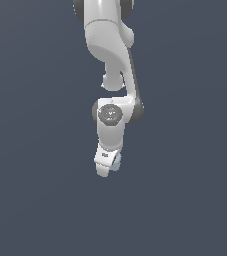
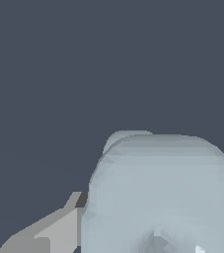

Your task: Pick up the object and move it to a goal position.

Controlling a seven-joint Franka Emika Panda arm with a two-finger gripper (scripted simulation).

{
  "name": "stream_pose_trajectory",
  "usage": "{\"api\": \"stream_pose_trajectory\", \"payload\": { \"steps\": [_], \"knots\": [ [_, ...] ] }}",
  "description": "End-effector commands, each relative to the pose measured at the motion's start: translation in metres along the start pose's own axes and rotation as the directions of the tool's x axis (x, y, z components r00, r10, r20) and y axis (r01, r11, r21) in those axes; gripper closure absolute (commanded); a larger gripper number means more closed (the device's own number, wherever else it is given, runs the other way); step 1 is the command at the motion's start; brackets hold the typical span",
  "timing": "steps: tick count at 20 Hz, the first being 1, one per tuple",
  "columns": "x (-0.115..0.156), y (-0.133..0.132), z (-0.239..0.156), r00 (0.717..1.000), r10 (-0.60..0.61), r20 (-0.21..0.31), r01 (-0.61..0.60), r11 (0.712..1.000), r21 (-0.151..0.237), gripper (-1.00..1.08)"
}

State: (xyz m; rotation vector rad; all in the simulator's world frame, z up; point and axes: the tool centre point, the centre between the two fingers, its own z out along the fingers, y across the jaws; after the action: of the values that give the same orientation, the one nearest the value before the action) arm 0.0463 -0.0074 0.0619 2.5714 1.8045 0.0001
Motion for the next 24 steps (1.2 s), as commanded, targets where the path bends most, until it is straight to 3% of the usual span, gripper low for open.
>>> {"api": "stream_pose_trajectory", "payload": {
  "steps": [1, 12, 24],
  "knots": [
    [0.0, 0.0, 0.0, 1.0, 0.0, 0.0, 0.0, 1.0, 0.0, 1.08],
    [0.001, -0.003, -0.046, 1.0, 0.0, 0.001, 0.0, 1.0, 0.0, 1.08],
    [0.005, -0.011, -0.177, 1.0, -0.002, 0.0, 0.002, 1.0, 0.0, 1.08]
  ]
}}
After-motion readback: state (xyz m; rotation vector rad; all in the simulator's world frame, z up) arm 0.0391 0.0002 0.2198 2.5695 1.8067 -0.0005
